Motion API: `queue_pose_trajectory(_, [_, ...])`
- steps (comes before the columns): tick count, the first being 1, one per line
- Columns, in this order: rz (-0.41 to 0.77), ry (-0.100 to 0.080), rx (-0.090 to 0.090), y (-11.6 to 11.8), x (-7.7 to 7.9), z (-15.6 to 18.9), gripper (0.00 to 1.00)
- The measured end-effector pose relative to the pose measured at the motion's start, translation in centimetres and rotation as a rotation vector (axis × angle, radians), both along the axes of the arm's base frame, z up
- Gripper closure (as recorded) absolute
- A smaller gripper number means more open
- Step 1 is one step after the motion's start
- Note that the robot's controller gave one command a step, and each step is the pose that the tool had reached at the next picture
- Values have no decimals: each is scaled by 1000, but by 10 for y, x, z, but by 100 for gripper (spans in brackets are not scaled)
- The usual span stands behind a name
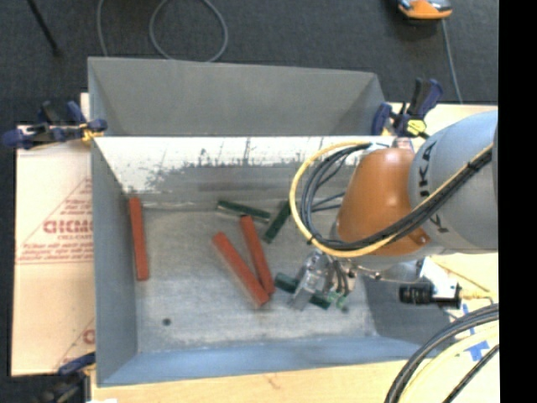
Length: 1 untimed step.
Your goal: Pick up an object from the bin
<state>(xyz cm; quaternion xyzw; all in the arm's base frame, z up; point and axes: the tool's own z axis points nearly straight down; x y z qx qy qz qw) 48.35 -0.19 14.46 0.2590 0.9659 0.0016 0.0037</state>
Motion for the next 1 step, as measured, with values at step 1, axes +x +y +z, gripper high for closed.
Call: queue_pose_trajectory(1, [-18,-4,-3,-28,22,114,100])
